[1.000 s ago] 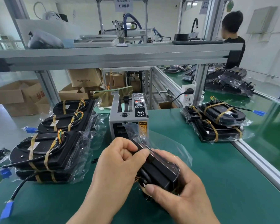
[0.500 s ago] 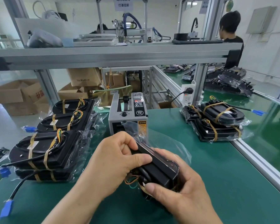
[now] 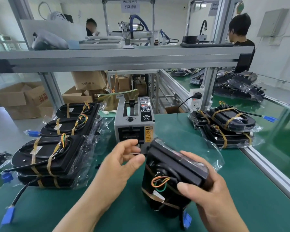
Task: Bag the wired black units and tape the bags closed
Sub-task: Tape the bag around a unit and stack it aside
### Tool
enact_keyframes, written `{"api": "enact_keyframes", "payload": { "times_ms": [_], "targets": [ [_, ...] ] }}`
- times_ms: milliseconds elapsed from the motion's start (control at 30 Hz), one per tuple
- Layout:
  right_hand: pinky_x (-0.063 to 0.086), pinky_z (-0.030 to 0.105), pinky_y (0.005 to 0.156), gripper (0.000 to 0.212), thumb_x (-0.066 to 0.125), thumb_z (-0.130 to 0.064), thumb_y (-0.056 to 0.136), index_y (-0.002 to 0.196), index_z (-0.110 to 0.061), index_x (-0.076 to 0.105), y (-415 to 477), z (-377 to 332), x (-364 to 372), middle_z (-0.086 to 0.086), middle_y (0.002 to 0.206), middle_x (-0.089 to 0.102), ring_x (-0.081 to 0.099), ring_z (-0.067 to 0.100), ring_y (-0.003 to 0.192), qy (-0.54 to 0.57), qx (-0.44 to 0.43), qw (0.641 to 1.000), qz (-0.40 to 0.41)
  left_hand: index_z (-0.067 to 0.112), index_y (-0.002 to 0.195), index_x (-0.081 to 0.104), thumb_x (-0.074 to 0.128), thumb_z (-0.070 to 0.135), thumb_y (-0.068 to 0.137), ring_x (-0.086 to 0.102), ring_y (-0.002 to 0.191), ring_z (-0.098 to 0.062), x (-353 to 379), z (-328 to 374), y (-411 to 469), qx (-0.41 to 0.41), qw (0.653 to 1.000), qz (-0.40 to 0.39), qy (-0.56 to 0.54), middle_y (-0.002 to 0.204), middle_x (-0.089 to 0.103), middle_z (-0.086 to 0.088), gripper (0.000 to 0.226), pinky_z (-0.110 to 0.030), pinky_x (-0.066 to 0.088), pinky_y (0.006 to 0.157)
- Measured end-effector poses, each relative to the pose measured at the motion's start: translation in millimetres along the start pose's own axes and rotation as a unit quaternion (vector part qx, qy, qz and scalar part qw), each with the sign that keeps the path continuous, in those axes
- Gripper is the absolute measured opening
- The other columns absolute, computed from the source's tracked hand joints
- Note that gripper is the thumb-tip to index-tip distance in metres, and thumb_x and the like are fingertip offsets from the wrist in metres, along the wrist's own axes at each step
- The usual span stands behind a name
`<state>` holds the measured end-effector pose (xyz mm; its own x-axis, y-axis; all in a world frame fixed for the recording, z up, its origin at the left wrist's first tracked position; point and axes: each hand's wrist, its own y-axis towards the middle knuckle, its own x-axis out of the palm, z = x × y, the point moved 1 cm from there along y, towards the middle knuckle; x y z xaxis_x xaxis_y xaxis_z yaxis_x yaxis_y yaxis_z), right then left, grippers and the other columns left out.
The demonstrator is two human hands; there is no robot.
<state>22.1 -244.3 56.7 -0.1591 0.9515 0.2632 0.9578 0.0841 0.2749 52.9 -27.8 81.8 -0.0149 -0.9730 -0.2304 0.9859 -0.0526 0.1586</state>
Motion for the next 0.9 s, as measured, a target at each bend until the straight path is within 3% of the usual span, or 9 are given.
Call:
{"api": "enact_keyframes", "payload": {
  "times_ms": [33,100,267,367,433,567,667,800,900],
  "targets": [
    [0.057,0.025,0.074,0.069,0.080,-0.002,0.047,0.111,-0.026,0.073,1,5,-4,0.014,0.109,0.074,0.073,0.028,0.096,0.039,0.004,0.999,0.004,0.033,0.126,0.058,0.069,0.058,0.078,0.061,0.112,-0.001,3,-6,-1,-0.014,0.998,-0.064,-0.008,0.115,0.068,0.019,0.056,-0.016,0.047,0.092],
    [0.057,0.029,0.079,0.068,0.077,0.000,0.052,0.116,-0.020,0.070,5,13,-8,0.018,0.115,0.071,0.071,0.031,0.102,0.113,0.007,0.993,-0.013,0.026,0.131,0.058,0.072,0.063,0.074,0.060,0.122,-0.012,10,-13,-2,-0.024,0.986,-0.164,-0.021,0.126,0.067,0.007,0.069,-0.026,0.047,0.101],
    [0.055,0.030,0.087,0.071,0.075,-0.005,0.057,0.126,-0.015,0.063,14,28,-12,0.020,0.126,0.066,0.066,0.032,0.113,0.182,0.034,0.981,-0.064,0.029,0.117,0.069,0.084,0.051,0.068,0.067,0.111,-0.017,5,-12,6,-0.010,0.986,-0.155,-0.060,0.118,0.072,-0.002,0.057,-0.030,0.055,0.088],
    [0.055,0.027,0.088,0.079,0.078,0.001,0.055,0.131,-0.013,0.059,15,32,-23,0.015,0.132,0.064,0.063,0.027,0.120,0.136,0.062,0.988,-0.048,0.037,0.114,0.068,0.082,0.039,0.069,0.070,0.103,-0.015,-11,-1,12,0.017,0.989,-0.144,0.037,0.112,0.073,0.005,0.047,-0.031,0.058,0.085],
    [0.053,0.031,0.094,0.078,0.077,0.001,0.056,0.130,-0.019,0.058,15,30,-31,0.009,0.132,0.065,0.061,0.017,0.122,0.066,0.059,0.996,-0.001,0.039,0.112,0.067,0.083,0.038,0.064,0.074,0.089,-0.018,-21,9,14,-0.006,0.988,-0.140,0.068,0.106,0.072,0.007,0.051,-0.034,0.061,0.073],
    [0.037,0.034,0.105,0.067,0.082,-0.018,0.063,0.125,-0.031,0.062,18,13,-37,-0.008,0.131,0.066,0.053,0.004,0.129,-0.086,-0.006,0.996,0.015,0.047,0.110,0.062,0.082,0.048,0.057,0.072,0.074,-0.017,-28,17,14,-0.011,0.972,-0.142,0.188,0.099,0.067,0.014,0.058,-0.033,0.061,0.067],
    [0.042,0.028,0.106,0.054,0.081,-0.023,0.068,0.117,-0.040,0.066,24,5,-28,-0.010,0.128,0.067,0.055,0.007,0.128,-0.138,-0.034,0.990,-0.019,0.048,0.108,0.061,0.080,0.052,0.057,0.067,0.081,-0.013,-23,16,15,0.013,0.959,-0.149,0.240,0.097,0.062,0.018,0.055,-0.033,0.060,0.071],
    [0.048,0.019,0.099,0.040,0.081,-0.021,0.072,0.108,-0.037,0.073,29,4,-19,-0.007,0.116,0.073,0.066,0.009,0.113,-0.146,-0.030,0.988,-0.038,0.056,0.108,0.053,0.083,0.048,0.063,0.055,0.095,0.005,-18,9,18,0.044,0.938,-0.156,0.306,0.104,0.054,0.030,0.055,-0.025,0.051,0.084],
    [0.052,0.019,0.090,0.029,0.079,-0.018,0.074,0.100,-0.032,0.078,31,6,-17,-0.004,0.110,0.075,0.070,0.013,0.105,-0.142,-0.022,0.989,-0.046,0.059,0.108,0.049,0.080,0.054,0.062,0.051,0.100,0.005,-16,4,18,0.049,0.926,-0.162,0.338,0.105,0.052,0.031,0.055,-0.023,0.044,0.090]
  ]
}}
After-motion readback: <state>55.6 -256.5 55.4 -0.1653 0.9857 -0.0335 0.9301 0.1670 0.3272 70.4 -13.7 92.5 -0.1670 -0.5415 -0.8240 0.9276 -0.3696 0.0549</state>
